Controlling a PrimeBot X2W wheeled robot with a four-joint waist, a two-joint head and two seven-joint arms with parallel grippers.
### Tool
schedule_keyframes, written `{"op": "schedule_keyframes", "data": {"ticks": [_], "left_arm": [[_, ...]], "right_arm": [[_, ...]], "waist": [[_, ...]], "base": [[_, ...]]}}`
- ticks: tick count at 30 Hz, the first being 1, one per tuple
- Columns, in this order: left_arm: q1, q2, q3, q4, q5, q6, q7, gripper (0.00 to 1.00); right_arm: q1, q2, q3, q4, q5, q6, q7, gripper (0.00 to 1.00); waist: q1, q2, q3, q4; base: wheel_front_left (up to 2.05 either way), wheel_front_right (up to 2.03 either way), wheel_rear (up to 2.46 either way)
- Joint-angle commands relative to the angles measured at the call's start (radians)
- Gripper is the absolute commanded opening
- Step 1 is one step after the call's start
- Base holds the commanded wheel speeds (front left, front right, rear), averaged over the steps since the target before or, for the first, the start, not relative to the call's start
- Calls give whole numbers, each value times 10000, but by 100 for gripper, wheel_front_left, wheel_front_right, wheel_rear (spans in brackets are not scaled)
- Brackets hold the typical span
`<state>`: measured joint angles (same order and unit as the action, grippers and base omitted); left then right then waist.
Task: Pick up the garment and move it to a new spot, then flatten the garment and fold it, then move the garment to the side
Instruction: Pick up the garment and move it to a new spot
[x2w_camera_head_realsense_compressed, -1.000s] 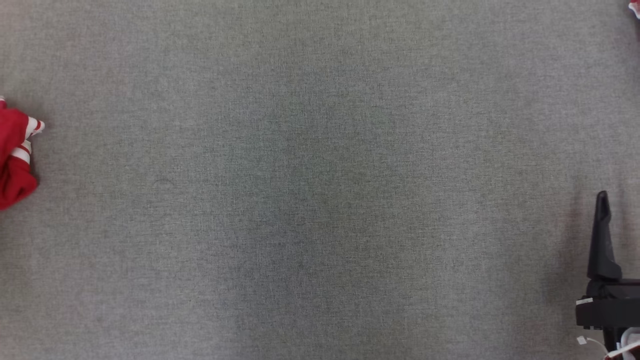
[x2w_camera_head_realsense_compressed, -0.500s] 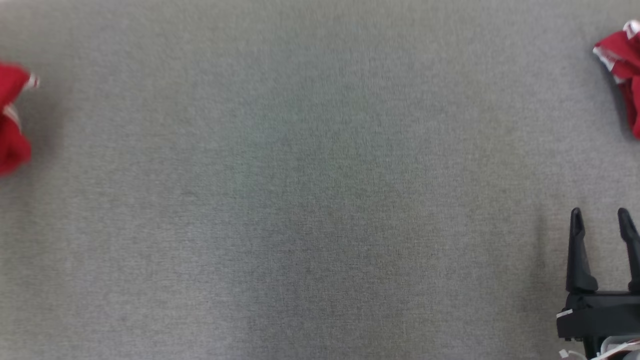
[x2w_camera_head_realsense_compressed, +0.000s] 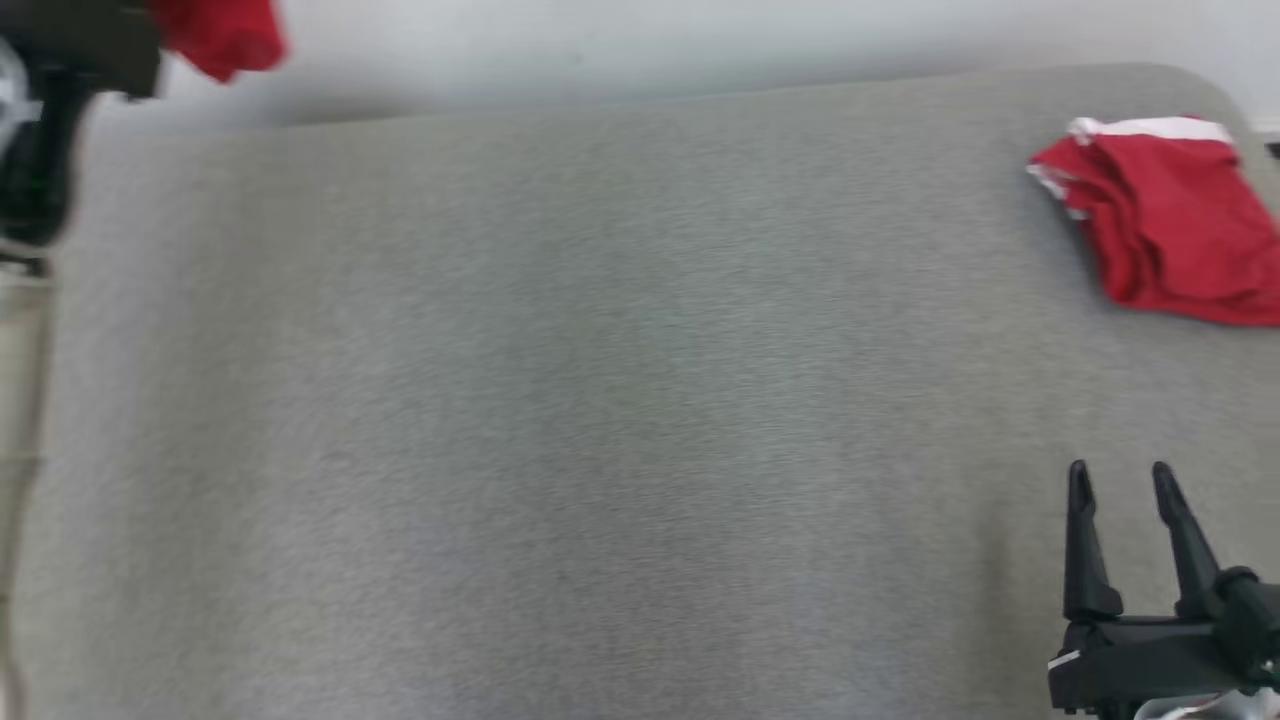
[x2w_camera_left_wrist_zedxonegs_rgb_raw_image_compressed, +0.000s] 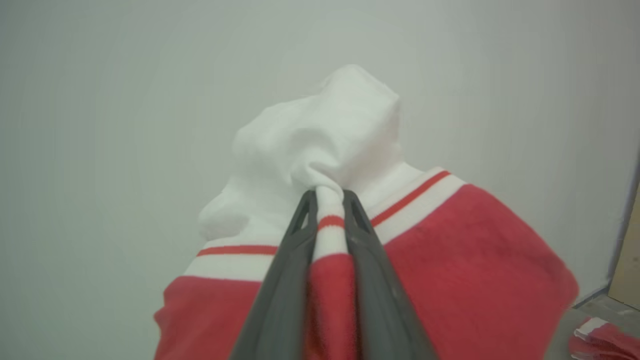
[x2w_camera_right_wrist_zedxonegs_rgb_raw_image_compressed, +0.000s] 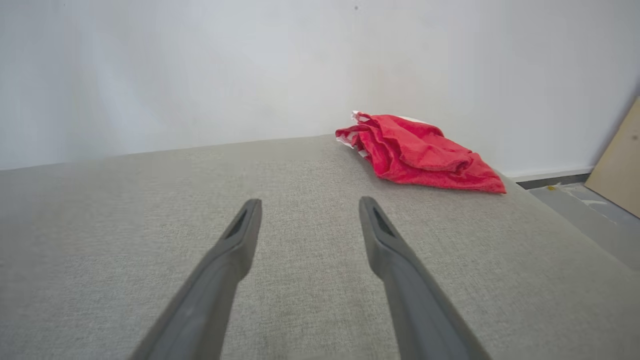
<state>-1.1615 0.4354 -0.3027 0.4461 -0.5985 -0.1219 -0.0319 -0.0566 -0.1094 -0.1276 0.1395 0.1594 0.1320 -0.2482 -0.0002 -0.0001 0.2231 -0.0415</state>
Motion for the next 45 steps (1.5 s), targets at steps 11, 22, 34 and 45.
{"op": "schedule_keyframes", "data": {"ticks": [11,22,34,45], "left_arm": [[1738,-1594,-1126,-1748,-277,536,434,0],[5710,-2224,-1925,-1959,-529,1361,-181,0],[6610,-2349,-2450,-1258,-65,1274,-1336,100],[7653,-1095,-952,-1889,435,1867,-2305,100]], "right_arm": [[-8,208,354,544,189,-21,-166,100],[39,339,394,438,220,-21,-175,100],[-61,138,811,517,183,-21,-176,100],[266,-256,1025,371,269,-21,-173,100]], "waist": [[2,1,-532,-2641],[2,1,-493,-2652],[2,1,-851,-1821],[2,1,-1803,-345]], "base": [[0,0,0],[0,0,0],[0,0,0],[0,0,0]]}}
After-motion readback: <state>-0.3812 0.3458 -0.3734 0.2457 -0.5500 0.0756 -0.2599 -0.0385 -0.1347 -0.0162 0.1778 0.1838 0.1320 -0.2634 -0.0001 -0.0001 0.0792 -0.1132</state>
